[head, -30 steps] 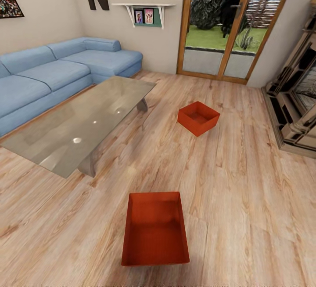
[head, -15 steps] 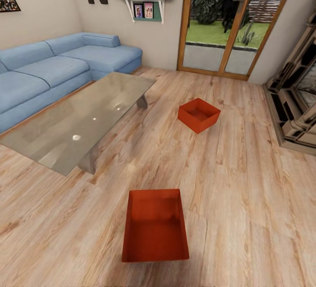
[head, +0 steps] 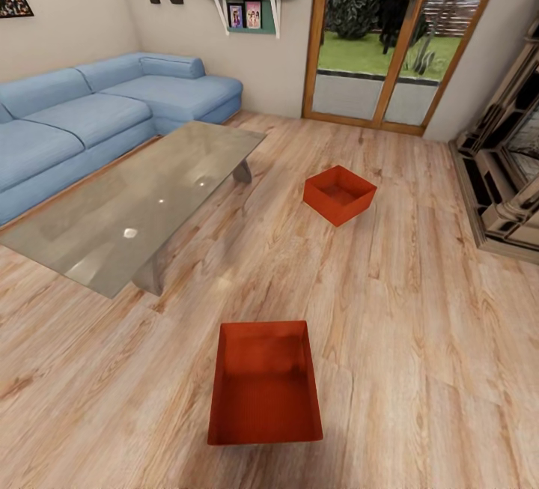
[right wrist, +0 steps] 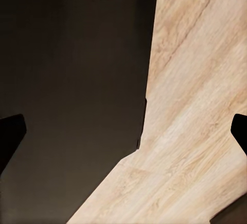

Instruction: Move the two storage containers from the living room to the garage. In the garage, place one container on the floor and stack the other container on top of it (either order is fine).

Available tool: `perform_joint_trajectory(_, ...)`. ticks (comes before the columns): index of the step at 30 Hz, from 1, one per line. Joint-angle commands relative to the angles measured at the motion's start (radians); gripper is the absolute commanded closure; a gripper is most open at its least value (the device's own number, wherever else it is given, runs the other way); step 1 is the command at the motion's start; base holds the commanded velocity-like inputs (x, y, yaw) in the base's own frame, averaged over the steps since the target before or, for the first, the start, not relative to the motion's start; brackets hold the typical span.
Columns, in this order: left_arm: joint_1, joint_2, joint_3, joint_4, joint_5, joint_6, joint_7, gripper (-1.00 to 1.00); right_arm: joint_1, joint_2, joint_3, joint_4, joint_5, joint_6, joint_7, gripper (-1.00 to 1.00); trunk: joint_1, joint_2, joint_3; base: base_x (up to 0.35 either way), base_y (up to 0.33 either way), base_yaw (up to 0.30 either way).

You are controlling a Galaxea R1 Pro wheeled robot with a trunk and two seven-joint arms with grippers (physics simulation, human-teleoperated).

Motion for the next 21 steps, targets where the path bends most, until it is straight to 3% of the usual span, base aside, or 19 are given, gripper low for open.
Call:
perform_joint_trajectory(1, 0.000, 0.000, 0.007, 0.000, 0.000, -0.002, 0.000, -1.00, -0.001, 0.001, 0.008, 0.003, -0.009, -0.006, -0.001, -1.00, 0.000, 0.000, -0.001, 0.000, 0.000, 0.000)
perform_joint_trajectory(21, 0.000, 0.000, 0.007, 0.000, 0.000, -0.002, 0.000, -1.00, -0.001, 0.007, 0.009, 0.003, -0.003, -0.006, 0.005, -1.00, 0.000, 0.000, -0.001, 0.000, 0.000, 0.000)
